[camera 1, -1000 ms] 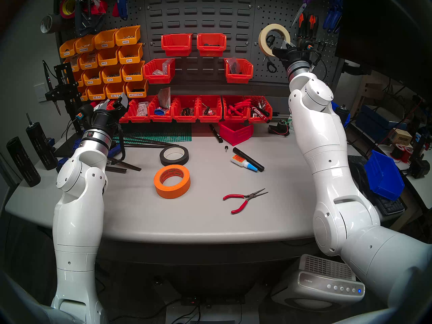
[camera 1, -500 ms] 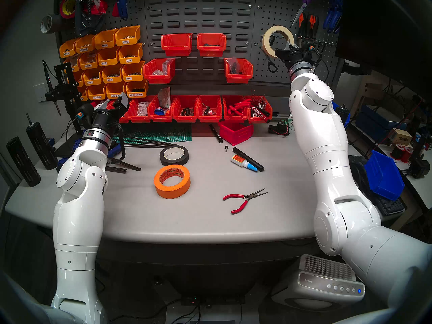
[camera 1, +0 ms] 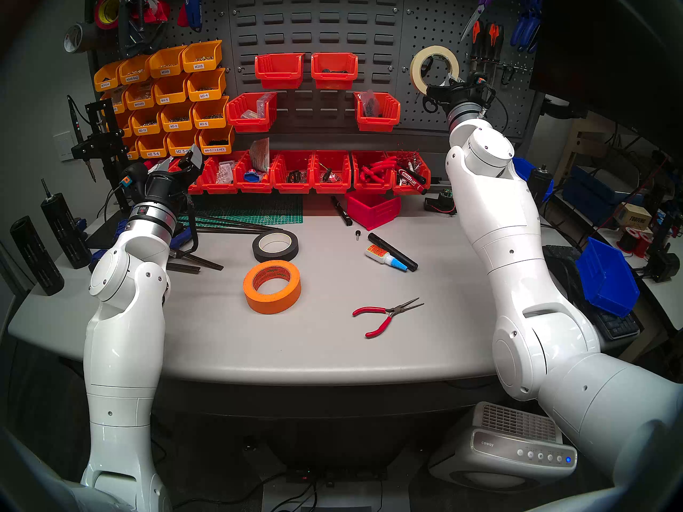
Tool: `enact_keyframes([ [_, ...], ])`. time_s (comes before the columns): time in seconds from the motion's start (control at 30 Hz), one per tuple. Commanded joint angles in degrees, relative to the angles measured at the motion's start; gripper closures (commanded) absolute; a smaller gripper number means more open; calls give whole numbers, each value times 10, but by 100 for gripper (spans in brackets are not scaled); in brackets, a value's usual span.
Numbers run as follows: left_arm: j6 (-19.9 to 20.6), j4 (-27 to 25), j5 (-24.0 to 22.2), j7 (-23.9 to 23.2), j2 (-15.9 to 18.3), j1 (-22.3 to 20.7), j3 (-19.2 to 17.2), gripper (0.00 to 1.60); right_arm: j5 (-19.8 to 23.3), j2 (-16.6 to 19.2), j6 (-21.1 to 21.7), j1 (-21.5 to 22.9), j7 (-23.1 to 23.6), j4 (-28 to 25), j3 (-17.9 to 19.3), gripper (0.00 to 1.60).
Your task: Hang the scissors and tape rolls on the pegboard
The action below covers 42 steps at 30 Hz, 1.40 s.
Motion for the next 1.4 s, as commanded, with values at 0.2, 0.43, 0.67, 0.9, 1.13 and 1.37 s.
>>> enact_keyframes([
  [0.2, -11, -28, 2, 3, -1, -7, -7, 0, -12, -20, -19, 60, -12, 39, -14, 160],
  [0.43, -10, -32, 1, 2, -2, -4, -8, 0, -10, -28, -21, 84, -19, 76, -16, 160],
  [0.67, -10, -36, 0, 1, -4, 0, -9, 0, -9, -31, -34, 84, -21, 94, -18, 160],
  [0.9, -11, -41, -1, 1, -6, 5, -10, 0, -8, -27, -42, 53, -26, 65, -13, 160],
  [1.13, -12, -42, -2, 0, -6, 6, -10, 0, -8, -20, -41, 27, -29, 36, -10, 94],
  [1.37, -15, -40, 0, 0, -7, 7, -10, 0, -10, -18, -41, 18, -30, 29, -9, 80],
])
